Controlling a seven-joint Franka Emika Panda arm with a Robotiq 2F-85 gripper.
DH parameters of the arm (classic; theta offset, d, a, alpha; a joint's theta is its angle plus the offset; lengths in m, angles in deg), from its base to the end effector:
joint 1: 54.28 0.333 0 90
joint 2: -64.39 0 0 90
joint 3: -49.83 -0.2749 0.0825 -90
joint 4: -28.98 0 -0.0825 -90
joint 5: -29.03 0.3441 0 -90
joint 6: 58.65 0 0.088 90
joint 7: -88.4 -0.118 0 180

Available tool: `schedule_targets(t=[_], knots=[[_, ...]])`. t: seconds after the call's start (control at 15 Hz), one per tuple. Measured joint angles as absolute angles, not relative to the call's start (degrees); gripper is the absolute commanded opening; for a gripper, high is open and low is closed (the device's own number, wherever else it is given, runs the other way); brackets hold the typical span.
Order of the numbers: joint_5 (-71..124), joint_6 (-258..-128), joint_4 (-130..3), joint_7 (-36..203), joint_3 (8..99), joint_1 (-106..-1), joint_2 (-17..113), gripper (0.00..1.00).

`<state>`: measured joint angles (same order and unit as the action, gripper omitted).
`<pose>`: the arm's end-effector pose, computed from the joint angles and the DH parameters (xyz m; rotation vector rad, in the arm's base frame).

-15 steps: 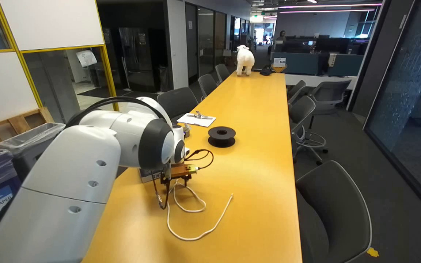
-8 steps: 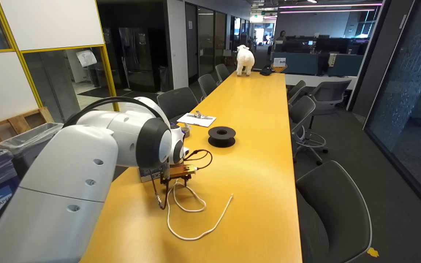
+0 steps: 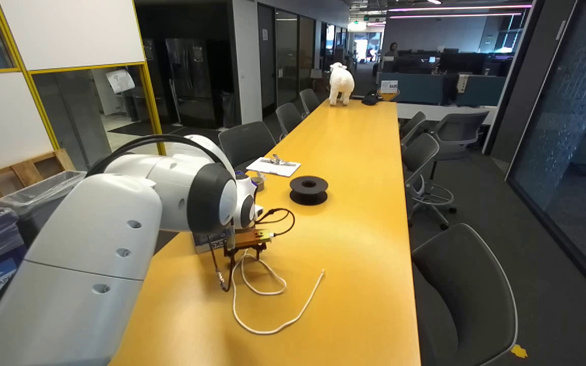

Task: Put the strings inside the blue box.

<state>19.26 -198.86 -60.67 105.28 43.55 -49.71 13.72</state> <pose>0.6270 0.1117 0.1157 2.9888 0.8834 0.0074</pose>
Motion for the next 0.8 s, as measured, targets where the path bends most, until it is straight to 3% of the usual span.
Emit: schedule_targets(t=[0.47,0.67,0.8], knots=[[19.3,-196.5,-60.5,103.8,43.6,-49.3,14.2,0.09],[19.3,-195.1,-60.3,103.3,43.6,-49.2,14.2,0.01],[19.3,-194.1,-60.3,103.2,43.6,-49.2,14.2,0.02]])
